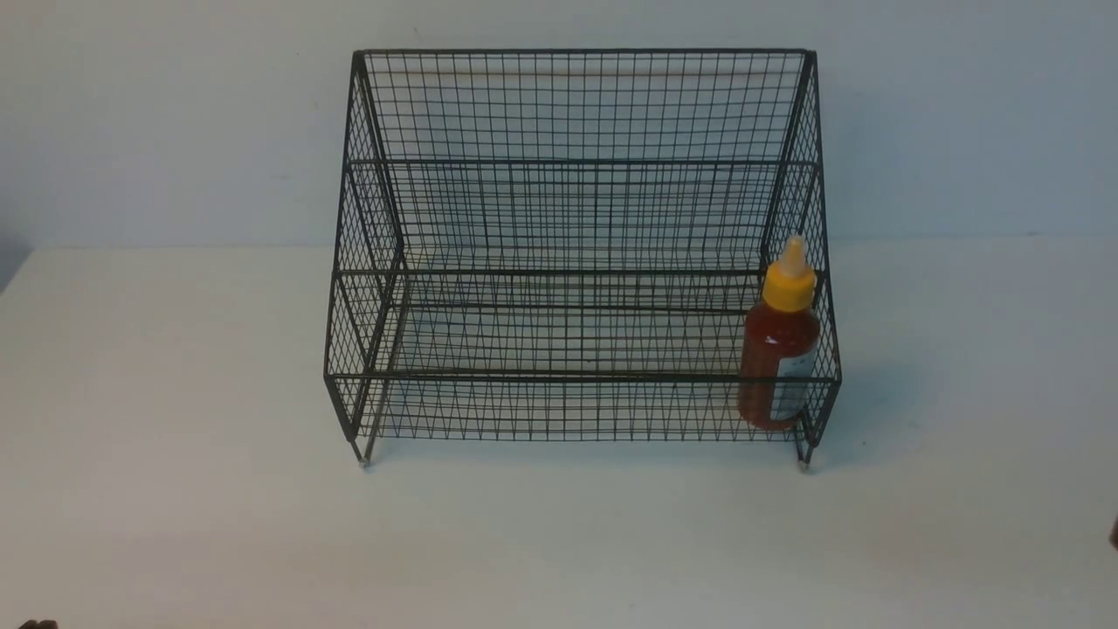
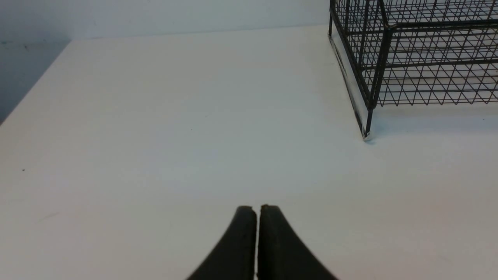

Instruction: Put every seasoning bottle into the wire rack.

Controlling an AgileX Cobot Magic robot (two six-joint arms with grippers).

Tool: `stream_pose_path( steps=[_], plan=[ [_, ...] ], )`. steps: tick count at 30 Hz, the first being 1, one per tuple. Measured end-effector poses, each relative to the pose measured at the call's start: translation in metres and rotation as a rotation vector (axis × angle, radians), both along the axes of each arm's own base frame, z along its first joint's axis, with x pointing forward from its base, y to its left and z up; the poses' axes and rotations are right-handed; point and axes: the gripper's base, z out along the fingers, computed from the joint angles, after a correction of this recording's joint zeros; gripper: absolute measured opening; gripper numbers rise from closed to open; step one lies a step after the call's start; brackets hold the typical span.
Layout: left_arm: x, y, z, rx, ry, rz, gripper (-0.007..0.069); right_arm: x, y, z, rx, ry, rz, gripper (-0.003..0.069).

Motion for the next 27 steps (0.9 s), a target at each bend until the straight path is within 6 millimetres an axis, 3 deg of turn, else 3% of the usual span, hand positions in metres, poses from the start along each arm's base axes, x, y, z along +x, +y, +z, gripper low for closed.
stream_pose_path(
  steps=[6, 15, 27],
  plan=[
    [0.000, 0.000, 0.000, 0.000, 0.000, 0.000, -0.0005, -0.005, -0.010, -0.025, -0.064, -0.092, -0.114, -0.0015],
    [0.000, 0.000, 0.000, 0.000, 0.000, 0.000, -0.0005, -0.009, -0.022, -0.067, -0.008, -0.095, -0.323, -0.0015],
    [0.000, 0.000, 0.000, 0.000, 0.000, 0.001, -0.0005, -0.009, -0.024, -0.073, -0.017, -0.050, -0.358, -0.0015]
  ],
)
